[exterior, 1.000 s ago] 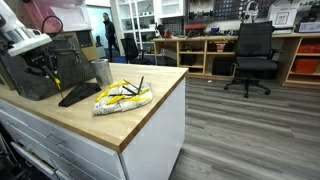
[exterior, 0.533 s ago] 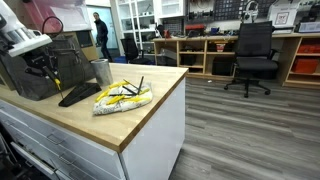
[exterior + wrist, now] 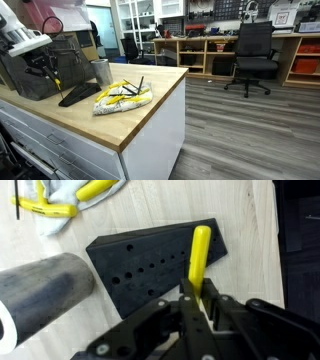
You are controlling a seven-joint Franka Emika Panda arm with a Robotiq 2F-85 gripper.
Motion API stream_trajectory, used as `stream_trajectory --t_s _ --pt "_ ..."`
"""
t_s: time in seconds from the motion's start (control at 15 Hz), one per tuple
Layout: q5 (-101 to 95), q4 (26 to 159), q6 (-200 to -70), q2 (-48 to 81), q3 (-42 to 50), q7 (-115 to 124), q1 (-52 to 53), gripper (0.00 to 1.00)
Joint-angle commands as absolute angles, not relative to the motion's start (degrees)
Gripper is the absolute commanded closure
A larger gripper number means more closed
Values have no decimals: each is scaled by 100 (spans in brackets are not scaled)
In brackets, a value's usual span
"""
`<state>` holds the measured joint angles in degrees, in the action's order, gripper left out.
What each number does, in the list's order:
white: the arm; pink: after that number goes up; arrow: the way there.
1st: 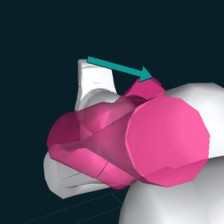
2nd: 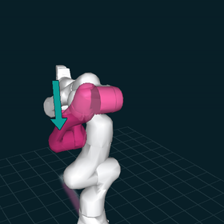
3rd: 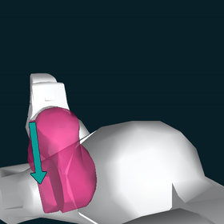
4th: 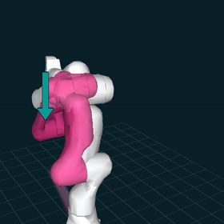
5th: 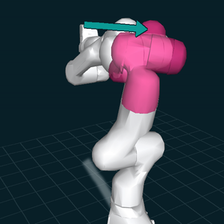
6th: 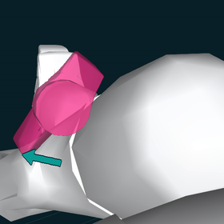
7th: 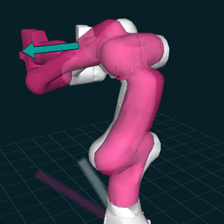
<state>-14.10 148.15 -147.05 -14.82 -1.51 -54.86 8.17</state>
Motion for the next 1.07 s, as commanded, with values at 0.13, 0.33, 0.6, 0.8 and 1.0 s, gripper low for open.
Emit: stream_trajectory --t_s 0.13,0.33,0.6,0.8,1.0 --pt "-1406 14806 -14688 -1484 -161 -5482 813 85" --pt "-1406 14806 -14688 -1484 -161 -5482 813 85" --pt "-1406 14806 -14688 -1484 -161 -5482 813 85" --pt "-1406 14806 -14688 -1484 -161 -5482 813 85" --pt "-1406 14806 -14688 -1484 -161 -5482 813 85"
